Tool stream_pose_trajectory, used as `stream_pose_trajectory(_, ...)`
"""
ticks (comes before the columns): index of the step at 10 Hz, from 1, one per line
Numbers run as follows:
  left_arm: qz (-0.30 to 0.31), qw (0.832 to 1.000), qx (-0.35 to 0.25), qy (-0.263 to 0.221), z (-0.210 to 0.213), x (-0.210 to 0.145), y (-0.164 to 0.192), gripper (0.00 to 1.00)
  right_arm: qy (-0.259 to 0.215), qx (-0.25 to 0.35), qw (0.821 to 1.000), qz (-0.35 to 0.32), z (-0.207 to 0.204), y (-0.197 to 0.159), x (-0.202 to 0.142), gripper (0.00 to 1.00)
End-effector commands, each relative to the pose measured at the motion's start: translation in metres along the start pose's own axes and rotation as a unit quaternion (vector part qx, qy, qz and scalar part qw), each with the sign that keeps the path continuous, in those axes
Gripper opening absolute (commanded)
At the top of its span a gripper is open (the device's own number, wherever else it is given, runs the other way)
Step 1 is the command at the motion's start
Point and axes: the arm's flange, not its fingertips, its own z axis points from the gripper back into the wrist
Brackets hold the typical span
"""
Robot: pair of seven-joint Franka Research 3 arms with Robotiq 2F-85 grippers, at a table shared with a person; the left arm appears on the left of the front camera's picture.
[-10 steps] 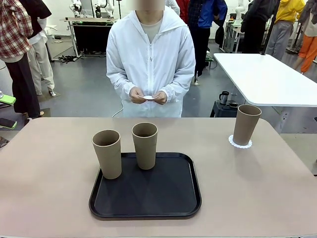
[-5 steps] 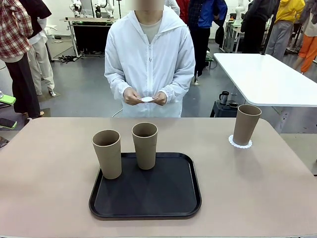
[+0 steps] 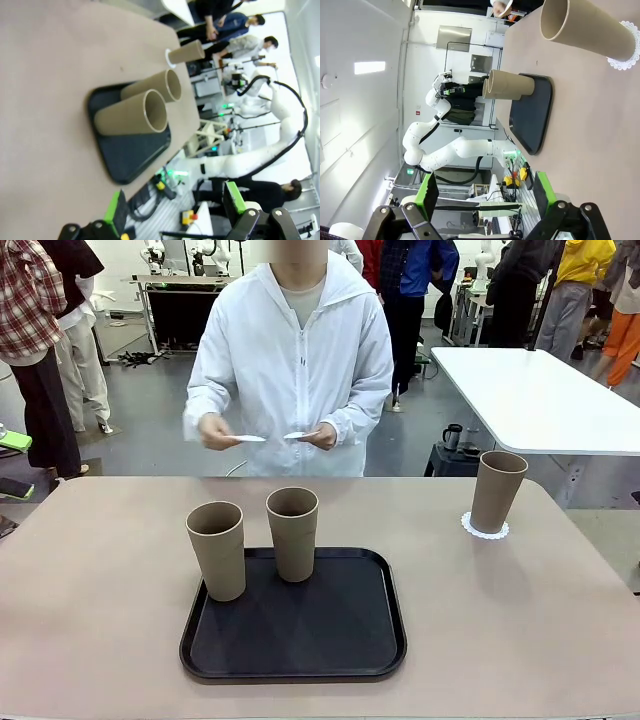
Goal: Place coasters on the table and set cups on them.
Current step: Take one Reusable plastic cup from the Flat Tray and place it on a coaster set by the human.
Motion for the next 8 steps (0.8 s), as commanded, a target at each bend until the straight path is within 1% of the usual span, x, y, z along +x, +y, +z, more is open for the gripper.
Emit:
stream_pose_trajectory(1, -0.003, 1.0, -0.004, -0.003, -0.001, -0.0002, -0.0014, 1.0, 0.005, 0.004, 1.0, 0.017, 0.0049, -0.0021, -0.0017, 1.0)
stream_pose_trajectory(2, -0.003, 1.0, -0.004, -0.003, -0.001, -0.0002, -0.0014, 1.0, 0.0, 0.0, 1.0, 0.0, 0.0, 0.0, 0.0, 1.0)
stream_pose_trajectory(8, -0.003, 1.0, -0.004, -0.003, -0.001, -0.0002, -0.0014, 1.0, 0.0, 0.0, 1.0, 0.0, 0.0, 0.0, 0.0, 1.0)
